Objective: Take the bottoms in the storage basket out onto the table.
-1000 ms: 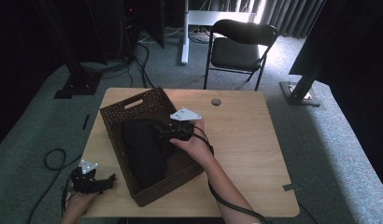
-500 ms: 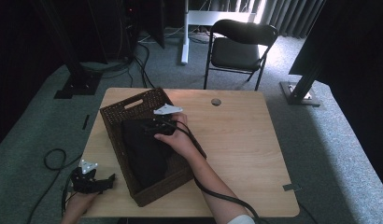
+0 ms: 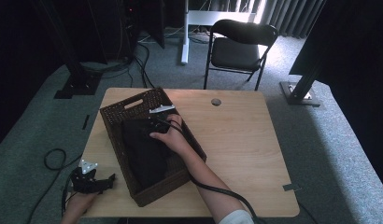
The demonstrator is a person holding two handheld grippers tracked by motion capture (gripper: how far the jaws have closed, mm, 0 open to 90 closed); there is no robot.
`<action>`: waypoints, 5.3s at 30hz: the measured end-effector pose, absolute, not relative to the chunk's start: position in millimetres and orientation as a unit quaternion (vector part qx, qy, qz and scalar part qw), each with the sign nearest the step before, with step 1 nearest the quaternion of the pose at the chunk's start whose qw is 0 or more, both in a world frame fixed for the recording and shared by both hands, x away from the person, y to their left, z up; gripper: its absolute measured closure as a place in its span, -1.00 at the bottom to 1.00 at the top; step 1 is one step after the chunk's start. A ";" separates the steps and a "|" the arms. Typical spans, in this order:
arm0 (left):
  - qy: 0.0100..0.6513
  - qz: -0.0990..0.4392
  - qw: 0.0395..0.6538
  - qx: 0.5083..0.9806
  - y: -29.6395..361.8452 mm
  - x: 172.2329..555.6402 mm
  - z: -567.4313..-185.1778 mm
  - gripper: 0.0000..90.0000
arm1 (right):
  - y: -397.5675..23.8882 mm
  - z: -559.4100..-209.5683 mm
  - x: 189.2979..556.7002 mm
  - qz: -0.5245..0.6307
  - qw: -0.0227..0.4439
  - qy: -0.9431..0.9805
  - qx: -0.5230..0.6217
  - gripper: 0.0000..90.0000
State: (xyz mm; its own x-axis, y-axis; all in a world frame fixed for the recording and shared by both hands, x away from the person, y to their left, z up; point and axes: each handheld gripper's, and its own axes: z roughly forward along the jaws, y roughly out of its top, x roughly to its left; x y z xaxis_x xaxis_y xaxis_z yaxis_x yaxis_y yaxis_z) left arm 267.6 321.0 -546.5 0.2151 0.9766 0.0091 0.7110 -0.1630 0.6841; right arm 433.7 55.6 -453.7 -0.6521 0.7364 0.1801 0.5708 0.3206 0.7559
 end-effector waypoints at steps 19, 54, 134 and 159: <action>0.580 0.234 0.285 0.726 321.2 267.7 -546.6 -1.00 | 74.3 -481.6 422.7 0.349 0.011 0.853 0.387 -0.76; 0.581 0.233 0.285 0.726 321.1 267.7 -546.5 -1.00 | 58.6 -453.0 399.3 0.417 0.065 0.865 0.272 0.58; 0.579 0.234 0.282 0.728 321.6 267.8 -546.2 -1.00 | -35.3 -324.5 356.2 0.644 0.256 0.688 0.215 0.59; 0.580 0.233 0.284 0.727 321.2 267.8 -546.4 -1.00 | -147.4 -320.7 372.0 0.616 0.329 0.653 0.292 0.59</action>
